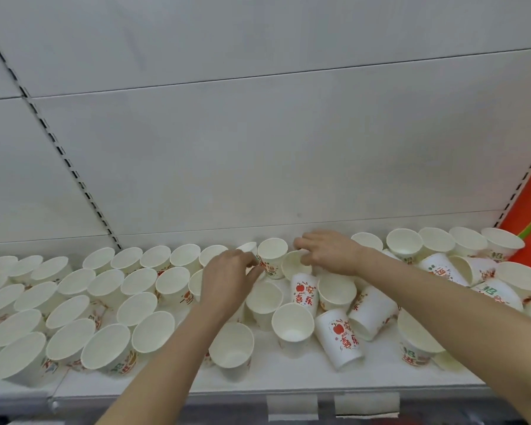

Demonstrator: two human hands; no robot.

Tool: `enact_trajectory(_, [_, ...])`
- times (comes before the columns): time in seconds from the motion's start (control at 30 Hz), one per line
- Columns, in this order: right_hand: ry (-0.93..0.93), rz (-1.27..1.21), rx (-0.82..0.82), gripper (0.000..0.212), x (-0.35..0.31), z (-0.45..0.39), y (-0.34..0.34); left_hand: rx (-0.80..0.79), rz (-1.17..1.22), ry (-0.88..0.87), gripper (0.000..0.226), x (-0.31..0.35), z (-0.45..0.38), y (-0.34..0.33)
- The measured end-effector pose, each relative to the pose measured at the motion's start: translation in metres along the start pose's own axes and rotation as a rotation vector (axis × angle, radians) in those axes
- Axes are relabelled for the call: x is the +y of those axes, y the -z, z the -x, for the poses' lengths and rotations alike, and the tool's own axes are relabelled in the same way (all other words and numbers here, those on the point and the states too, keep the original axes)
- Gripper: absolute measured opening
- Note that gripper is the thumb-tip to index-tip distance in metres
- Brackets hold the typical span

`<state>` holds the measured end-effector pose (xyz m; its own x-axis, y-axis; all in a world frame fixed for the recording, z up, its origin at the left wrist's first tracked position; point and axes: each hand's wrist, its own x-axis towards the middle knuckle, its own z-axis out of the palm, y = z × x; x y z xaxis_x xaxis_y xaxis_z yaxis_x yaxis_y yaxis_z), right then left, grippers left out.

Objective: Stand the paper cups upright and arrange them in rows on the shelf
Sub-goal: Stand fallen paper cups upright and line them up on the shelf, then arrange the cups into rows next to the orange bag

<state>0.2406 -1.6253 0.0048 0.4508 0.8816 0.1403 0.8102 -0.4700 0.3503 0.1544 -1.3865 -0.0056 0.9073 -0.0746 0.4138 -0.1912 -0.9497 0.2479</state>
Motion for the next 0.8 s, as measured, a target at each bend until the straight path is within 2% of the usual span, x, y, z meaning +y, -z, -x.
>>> enact_trajectory(0.1, [-0.176,-0.142,0.057,0.014,0.006,0.003,-0.002,-0.047,0.081,-0.092,0.015,0.02,-0.006,-0.001])
enact_trajectory(0.27, [-0.313,-0.38,0.195,0.005,0.006,0.014,-0.009,-0.325,0.049,-0.249,0.03,0.051,-0.02,-0.013])
enact_trajectory(0.37, [-0.367,-0.377,0.18,0.004,0.003,0.018,-0.011,-0.472,-0.099,-0.279,0.047,0.057,-0.025,-0.026])
enact_trajectory(0.43, [-0.335,-0.318,0.173,0.005,0.0,0.018,-0.015,-0.526,-0.158,-0.215,0.051,0.057,-0.027,-0.032])
enact_trajectory(0.57, [-0.35,-0.319,0.15,0.007,-0.006,0.016,-0.026,-0.443,0.054,-0.033,0.027,0.055,-0.025,-0.031])
enact_trajectory(0.7, [-0.476,-0.438,0.144,0.011,-0.008,0.022,-0.021,-0.287,0.013,-0.061,0.01,0.051,-0.023,-0.021])
enact_trajectory(0.8, [-0.572,-0.468,0.226,0.01,-0.013,0.039,-0.012,-0.295,-0.064,-0.094,0.007,0.045,-0.018,-0.02])
